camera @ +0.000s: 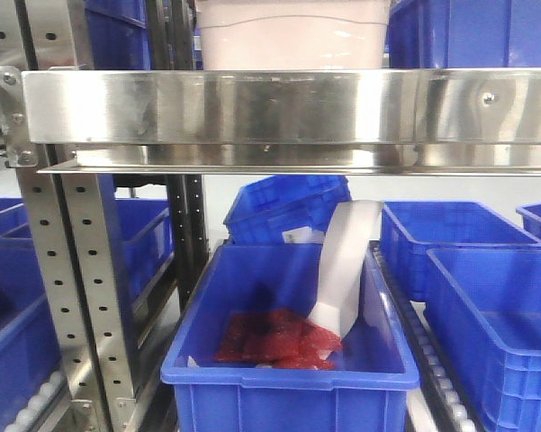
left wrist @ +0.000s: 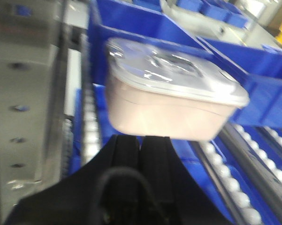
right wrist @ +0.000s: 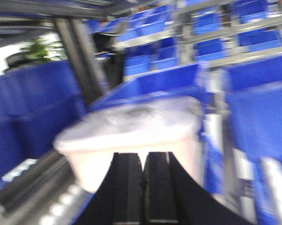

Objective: Grab white bin and place on right shelf
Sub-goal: 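Lower the bin onto the upper roller shelf and open both grippers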

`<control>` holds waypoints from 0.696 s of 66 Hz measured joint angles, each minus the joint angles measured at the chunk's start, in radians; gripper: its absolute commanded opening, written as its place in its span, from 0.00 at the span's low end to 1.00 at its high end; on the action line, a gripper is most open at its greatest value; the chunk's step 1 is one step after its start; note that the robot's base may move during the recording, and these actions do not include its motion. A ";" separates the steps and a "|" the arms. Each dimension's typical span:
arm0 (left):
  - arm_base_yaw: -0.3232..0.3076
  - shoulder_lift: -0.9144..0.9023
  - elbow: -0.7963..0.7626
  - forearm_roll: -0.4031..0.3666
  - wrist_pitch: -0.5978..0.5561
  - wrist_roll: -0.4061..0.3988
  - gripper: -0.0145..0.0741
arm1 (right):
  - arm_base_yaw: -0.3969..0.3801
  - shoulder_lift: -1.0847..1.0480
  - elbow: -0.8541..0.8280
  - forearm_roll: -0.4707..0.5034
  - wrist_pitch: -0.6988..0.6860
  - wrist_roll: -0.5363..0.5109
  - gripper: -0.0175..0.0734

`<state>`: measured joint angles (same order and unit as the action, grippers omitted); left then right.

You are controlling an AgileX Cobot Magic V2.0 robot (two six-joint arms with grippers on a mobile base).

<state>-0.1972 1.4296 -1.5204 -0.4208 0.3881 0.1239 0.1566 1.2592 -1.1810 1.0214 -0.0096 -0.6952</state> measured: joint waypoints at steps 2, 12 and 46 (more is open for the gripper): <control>0.000 -0.026 0.037 0.005 -0.028 -0.004 0.03 | 0.000 -0.029 0.042 0.000 -0.016 -0.015 0.27; 0.000 -0.163 0.254 0.008 -0.190 -0.010 0.03 | 0.000 -0.182 0.203 0.000 -0.056 -0.113 0.26; 0.005 -0.528 0.864 0.004 -0.496 0.181 0.03 | 0.000 -0.605 0.607 0.000 -0.064 -0.251 0.26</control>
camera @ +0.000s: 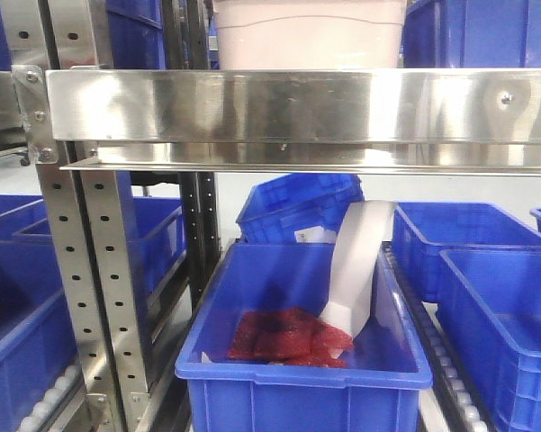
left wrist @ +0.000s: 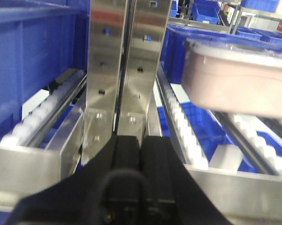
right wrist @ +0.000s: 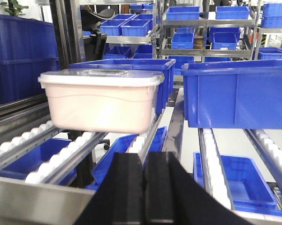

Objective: Grab white bin and place on right shelf

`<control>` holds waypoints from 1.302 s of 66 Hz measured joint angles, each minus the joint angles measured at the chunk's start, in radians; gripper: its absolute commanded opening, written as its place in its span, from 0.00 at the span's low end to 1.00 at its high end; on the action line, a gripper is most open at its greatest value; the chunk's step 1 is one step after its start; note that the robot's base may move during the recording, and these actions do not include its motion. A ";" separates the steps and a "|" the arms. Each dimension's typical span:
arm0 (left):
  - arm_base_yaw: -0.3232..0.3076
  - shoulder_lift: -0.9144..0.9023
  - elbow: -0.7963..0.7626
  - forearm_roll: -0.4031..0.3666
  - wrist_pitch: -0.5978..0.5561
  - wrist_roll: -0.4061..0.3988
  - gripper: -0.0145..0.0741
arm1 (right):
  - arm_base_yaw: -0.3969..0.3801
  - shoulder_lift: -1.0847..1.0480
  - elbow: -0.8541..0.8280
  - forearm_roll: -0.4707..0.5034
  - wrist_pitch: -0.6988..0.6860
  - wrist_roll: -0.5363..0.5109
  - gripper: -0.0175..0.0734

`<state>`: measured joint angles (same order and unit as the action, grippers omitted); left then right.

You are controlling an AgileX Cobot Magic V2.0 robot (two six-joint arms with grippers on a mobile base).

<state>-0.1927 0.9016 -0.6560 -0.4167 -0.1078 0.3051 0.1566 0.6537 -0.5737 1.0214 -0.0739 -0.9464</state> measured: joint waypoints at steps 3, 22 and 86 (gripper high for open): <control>0.000 -0.033 0.016 0.000 0.020 0.002 0.03 | 0.000 -0.042 0.035 0.000 0.000 -0.001 0.26; 0.000 -0.297 0.057 -0.001 0.299 0.005 0.03 | 0.000 -0.257 0.168 0.033 0.030 -0.003 0.26; 0.139 -0.562 0.057 0.086 0.416 0.009 0.03 | 0.000 -0.322 0.185 0.033 0.171 -0.004 0.26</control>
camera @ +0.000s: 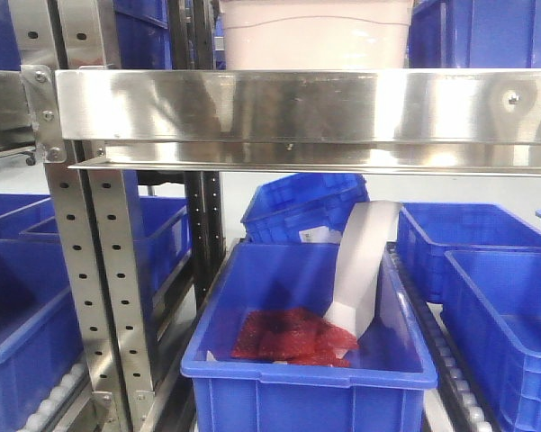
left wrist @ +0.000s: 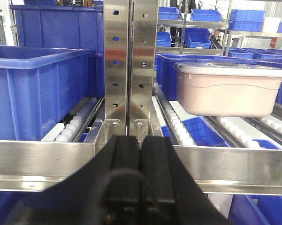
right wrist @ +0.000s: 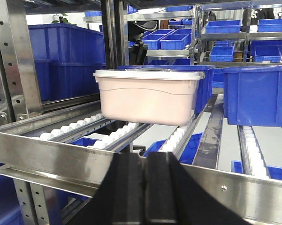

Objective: Grab white bin and place on right shelf

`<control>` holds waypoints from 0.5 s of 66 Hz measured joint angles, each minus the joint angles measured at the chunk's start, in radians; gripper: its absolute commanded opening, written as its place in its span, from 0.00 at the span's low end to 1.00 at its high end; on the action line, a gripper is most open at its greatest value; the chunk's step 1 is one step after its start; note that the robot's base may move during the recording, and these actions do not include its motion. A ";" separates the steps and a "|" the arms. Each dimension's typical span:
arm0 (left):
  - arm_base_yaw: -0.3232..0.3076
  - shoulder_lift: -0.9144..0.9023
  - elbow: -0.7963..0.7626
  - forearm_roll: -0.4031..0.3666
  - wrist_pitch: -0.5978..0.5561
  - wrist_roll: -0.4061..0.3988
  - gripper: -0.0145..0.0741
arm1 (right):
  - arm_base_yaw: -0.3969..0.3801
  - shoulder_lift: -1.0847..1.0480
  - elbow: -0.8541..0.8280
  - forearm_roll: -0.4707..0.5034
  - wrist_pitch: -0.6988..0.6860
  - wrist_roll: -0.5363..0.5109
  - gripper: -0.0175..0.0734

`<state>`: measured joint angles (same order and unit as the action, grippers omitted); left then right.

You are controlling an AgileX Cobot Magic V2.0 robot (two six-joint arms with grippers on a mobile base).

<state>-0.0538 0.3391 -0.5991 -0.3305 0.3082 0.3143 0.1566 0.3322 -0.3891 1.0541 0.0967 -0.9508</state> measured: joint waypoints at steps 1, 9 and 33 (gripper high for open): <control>0.000 0.000 0.000 0.000 0.000 0.000 0.03 | 0.000 0.000 0.000 0.000 0.000 0.000 0.26; 0.000 0.000 0.000 0.000 0.000 0.000 0.03 | 0.000 0.000 0.000 0.000 0.000 0.000 0.26; 0.000 0.000 0.000 0.000 0.000 0.000 0.03 | 0.000 -0.008 0.000 -0.084 0.000 0.000 0.26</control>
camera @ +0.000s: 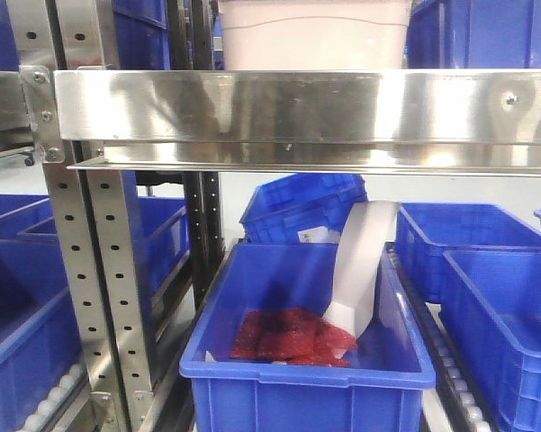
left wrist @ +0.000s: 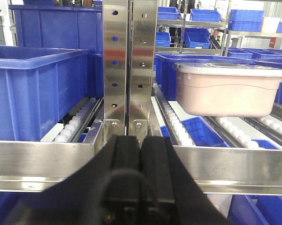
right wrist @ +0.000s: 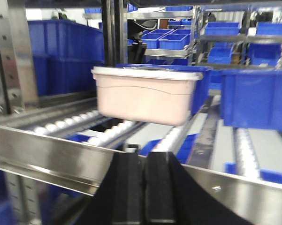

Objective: Grab white bin and place on right shelf

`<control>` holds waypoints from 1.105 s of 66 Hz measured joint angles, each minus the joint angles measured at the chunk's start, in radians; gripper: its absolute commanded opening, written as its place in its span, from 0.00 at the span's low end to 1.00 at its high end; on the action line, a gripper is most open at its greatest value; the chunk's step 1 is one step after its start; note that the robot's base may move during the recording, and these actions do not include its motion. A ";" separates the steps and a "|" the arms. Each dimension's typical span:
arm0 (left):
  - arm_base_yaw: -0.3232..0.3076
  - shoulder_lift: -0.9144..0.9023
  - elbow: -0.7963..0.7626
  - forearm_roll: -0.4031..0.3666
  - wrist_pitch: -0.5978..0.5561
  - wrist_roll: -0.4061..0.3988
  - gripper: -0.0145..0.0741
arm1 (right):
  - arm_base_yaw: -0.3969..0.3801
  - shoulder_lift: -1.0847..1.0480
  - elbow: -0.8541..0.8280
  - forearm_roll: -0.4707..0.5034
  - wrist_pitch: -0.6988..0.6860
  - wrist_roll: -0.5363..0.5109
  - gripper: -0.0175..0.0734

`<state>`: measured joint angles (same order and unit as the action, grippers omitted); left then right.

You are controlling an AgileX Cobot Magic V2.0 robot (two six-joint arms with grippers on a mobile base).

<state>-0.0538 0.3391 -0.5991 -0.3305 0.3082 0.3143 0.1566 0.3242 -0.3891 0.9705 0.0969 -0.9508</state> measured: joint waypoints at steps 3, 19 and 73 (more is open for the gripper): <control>0.000 0.000 0.000 0.000 0.000 0.000 0.03 | 0.000 -0.011 0.000 -0.042 -0.012 0.005 0.26; 0.000 0.000 0.000 0.000 0.000 0.000 0.03 | 0.000 -0.085 0.132 -0.483 -0.251 0.455 0.26; 0.000 -0.002 0.000 0.002 0.004 0.000 0.03 | -0.102 -0.334 0.418 -0.957 -0.137 0.894 0.26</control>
<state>-0.0538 0.3375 -0.5991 -0.3288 0.3122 0.3143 0.0541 -0.0098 0.0284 0.0137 -0.0405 -0.0571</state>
